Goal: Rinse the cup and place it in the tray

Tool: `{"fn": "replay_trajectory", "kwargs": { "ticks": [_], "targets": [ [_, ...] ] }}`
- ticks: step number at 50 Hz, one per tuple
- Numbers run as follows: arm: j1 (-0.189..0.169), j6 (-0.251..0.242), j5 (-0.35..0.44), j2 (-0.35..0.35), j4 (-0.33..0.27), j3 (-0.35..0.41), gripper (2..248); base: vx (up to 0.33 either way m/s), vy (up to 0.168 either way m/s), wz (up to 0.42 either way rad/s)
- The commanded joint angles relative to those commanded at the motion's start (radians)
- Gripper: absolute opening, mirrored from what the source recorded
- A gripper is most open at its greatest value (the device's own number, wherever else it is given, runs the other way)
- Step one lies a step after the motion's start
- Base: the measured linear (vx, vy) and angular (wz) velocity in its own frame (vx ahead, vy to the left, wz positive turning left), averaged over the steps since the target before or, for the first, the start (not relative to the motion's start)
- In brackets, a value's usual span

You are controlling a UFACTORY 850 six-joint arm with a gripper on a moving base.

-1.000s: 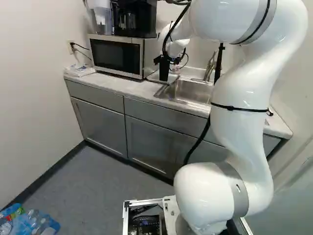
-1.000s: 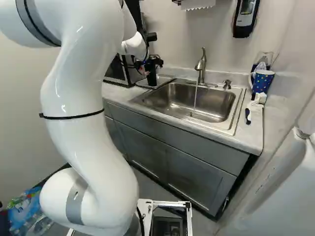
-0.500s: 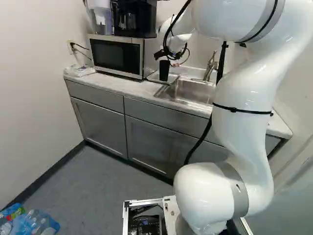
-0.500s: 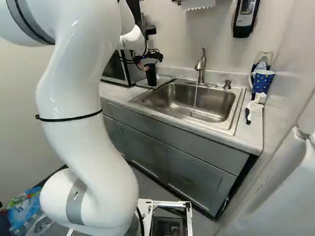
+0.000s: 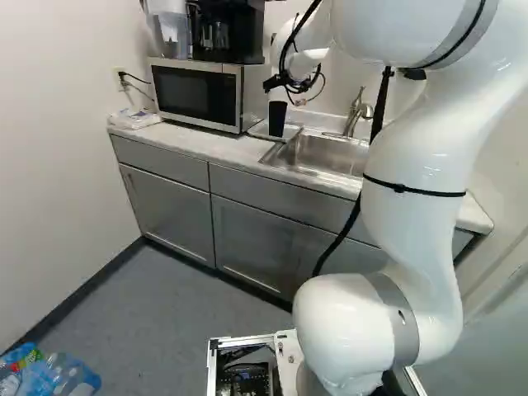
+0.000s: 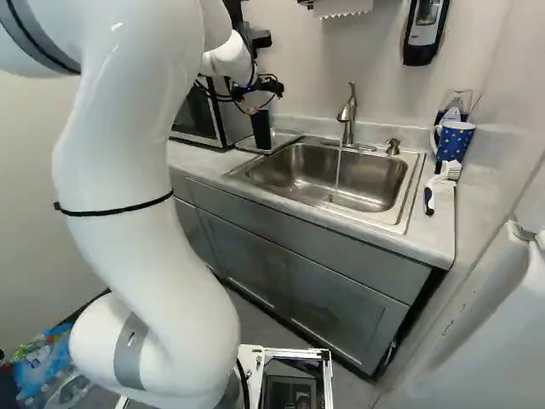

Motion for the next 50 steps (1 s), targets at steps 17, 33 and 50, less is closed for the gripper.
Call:
{"fn": "replay_trajectory", "kwargs": {
  "ticks": [17, 33, 50],
  "targets": [
    [-0.044, 0.0, 0.0, 0.035, 0.0, 0.023, 247, 0.0, 0.0, 0.0],
    [-0.087, 0.0, 0.0, 0.045, 0.0, 0.034, 247, 0.0, 0.0, 0.0],
    [-0.131, 0.0, 0.0, 0.033, 0.0, 0.02, 247, 0.0, 0.0, 0.0]
  ]
}}
